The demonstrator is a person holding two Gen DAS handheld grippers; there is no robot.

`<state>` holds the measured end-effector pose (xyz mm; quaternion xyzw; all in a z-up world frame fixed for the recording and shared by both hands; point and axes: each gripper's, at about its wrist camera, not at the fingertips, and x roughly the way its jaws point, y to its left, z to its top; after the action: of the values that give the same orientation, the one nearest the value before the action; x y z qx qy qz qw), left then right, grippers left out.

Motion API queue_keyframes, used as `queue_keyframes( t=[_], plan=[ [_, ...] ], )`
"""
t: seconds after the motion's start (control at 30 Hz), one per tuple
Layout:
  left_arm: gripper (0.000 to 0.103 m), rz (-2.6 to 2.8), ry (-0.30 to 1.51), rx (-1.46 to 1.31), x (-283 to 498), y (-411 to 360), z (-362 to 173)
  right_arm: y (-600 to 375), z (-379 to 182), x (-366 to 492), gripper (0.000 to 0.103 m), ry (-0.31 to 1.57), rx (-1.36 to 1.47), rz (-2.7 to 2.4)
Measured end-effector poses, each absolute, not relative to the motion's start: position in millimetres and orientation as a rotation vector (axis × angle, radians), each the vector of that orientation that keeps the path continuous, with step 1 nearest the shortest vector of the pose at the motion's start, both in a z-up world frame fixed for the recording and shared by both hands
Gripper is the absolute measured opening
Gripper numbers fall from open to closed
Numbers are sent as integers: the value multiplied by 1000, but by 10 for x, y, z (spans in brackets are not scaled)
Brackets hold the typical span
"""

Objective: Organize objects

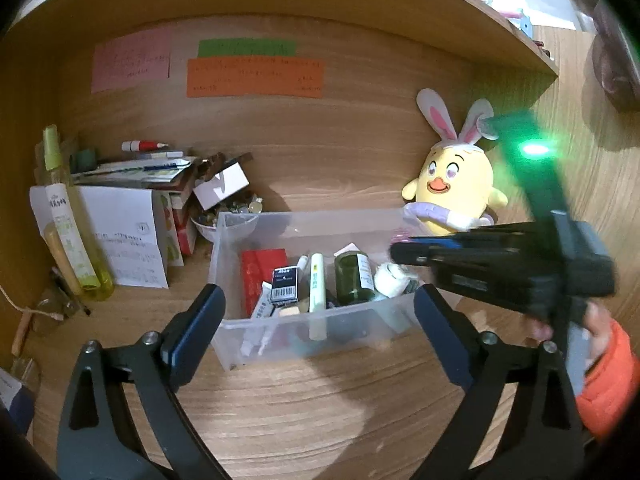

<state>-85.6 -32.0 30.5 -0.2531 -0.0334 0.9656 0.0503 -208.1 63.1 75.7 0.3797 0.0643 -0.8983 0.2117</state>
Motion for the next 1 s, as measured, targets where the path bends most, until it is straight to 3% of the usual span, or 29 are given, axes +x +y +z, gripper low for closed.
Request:
queue_keyframes(
  t=[0.2,0.27,0.33,0.4,0.5,0.7,1.0],
  plan=[
    [98,2946,-119,-780,-843,-344,281,581,522,-2213,13,205,1151,-2485],
    [98,2945,-137,-785,-846,-370,274,597,499,-2198,19,203,1171,-2468],
    [98,2947,-149,-793,-848,-387,267,637,517,-2140,40,195,1163,-2465],
    [98,2952,-150,-791,-838,-391,272,684,578,-2040,47,199,1119,-2484],
    [98,2955,-144,-783,-811,-378,287,739,683,-1863,48,230,1057,-2506],
    [100,2958,-122,-761,-750,-298,328,902,902,-1464,66,248,909,-2571],
    [101,2938,-129,-756,-651,-168,299,1142,1013,-1092,82,171,791,-2616]
  ],
)
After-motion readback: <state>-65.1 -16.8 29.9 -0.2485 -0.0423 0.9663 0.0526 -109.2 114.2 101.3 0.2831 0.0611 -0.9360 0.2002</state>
